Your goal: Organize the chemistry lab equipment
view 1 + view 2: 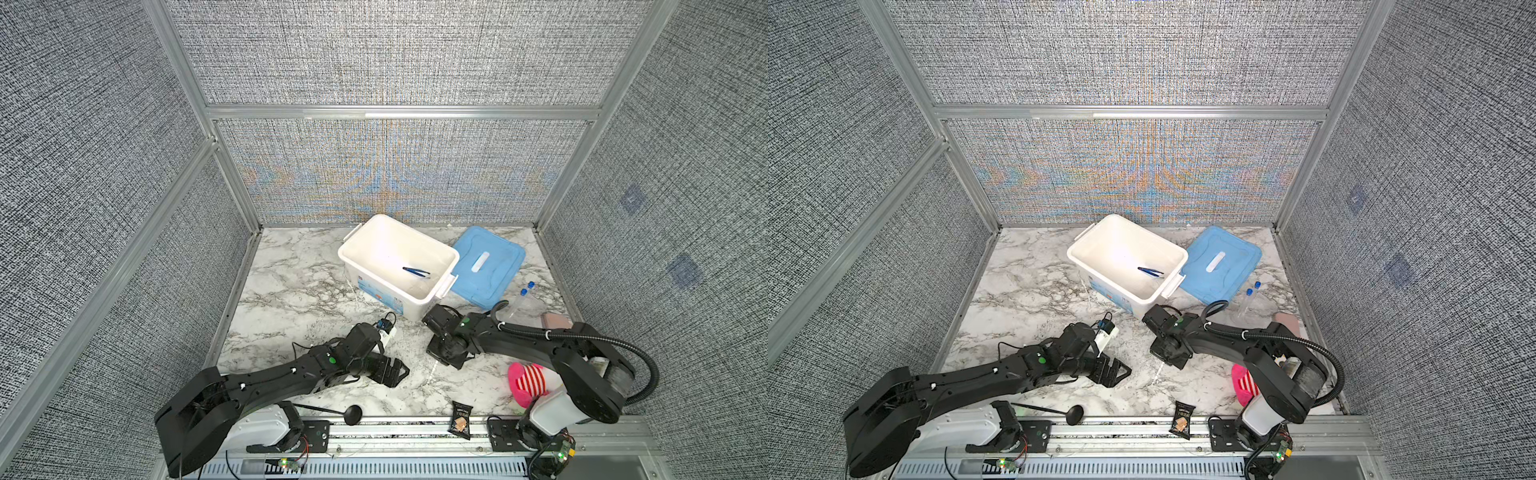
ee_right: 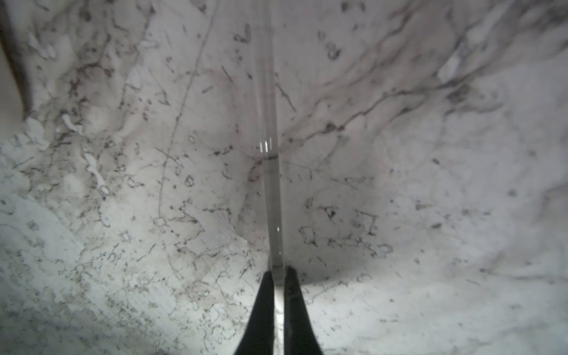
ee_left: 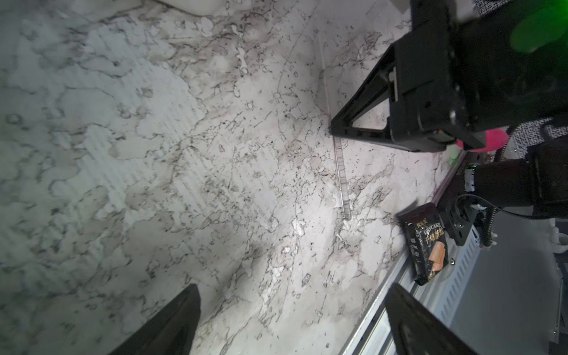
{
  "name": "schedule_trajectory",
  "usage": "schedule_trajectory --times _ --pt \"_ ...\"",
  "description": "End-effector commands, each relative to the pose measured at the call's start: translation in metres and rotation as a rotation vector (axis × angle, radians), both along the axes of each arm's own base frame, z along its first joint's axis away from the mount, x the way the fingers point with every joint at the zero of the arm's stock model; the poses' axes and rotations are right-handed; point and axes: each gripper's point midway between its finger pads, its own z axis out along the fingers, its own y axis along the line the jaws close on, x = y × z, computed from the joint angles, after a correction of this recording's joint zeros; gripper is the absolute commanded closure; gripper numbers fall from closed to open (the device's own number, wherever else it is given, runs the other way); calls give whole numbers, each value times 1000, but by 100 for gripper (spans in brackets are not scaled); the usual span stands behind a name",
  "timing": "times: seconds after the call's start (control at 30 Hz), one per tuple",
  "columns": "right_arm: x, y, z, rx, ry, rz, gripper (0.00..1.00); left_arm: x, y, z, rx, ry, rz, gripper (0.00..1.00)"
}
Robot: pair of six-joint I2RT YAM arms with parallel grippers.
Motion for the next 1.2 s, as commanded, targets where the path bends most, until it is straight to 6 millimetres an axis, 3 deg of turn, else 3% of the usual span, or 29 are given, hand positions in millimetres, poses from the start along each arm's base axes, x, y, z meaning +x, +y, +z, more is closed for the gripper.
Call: schedule_trajectory --times 0.0,0.47,0.7,0.87,1.0,1.17 --pt "-13 2 -3 34 71 -75 94 1 -11 5 -29 -9 -40 6" --pt "0 15 11 126 17 -156 94 12 -27 -11 29 -36 -97 10" --pt "4 16 17 186 -27 -208 95 5 -38 -17 1 3 -159 11" --pt "5 20 15 224 -30 -225 95 7 -41 -31 12 15 -153 15" --pt "5 24 14 244 -26 -228 95 6 -45 -35 13 29 -165 24" --pt "11 33 14 282 -33 -238 96 5 -46 -38 13 36 -166 27"
